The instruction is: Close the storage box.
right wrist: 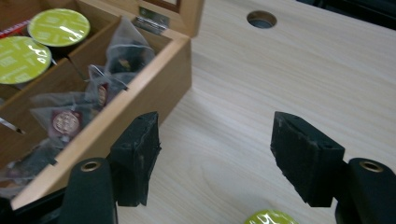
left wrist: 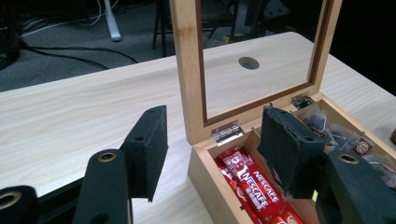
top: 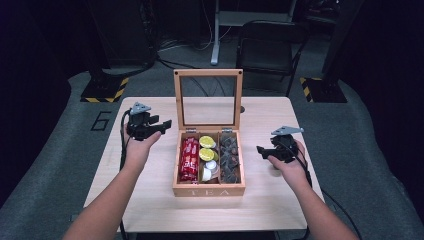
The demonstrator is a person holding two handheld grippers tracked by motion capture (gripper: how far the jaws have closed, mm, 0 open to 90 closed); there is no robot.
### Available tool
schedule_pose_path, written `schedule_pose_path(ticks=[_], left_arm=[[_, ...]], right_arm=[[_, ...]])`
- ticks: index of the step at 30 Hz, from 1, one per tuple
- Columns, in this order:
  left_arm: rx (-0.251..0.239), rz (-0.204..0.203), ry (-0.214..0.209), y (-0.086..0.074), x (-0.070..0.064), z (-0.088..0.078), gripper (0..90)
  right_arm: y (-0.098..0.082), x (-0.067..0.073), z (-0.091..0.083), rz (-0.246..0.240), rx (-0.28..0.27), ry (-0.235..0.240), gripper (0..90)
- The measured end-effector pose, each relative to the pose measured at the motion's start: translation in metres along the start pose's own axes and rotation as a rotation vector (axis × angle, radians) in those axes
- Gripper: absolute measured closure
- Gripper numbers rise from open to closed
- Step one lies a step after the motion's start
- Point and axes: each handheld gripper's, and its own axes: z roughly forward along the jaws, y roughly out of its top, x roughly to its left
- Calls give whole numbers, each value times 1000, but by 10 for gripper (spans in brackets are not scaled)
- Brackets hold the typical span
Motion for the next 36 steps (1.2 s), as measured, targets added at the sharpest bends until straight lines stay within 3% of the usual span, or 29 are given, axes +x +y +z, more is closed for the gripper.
schedule_pose_path(ticks=[8,17,36], left_arm=[[0,-1,0,1,1,-2,420],[-2,3,-5,2,0,0,420],[3,-3,-13,5,0,5,421]], right_arm=[[26,20,4,-48,-2,58,353],[49,35,8,-58,-15,105,358],[82,41,6,-50,-52,125,371]])
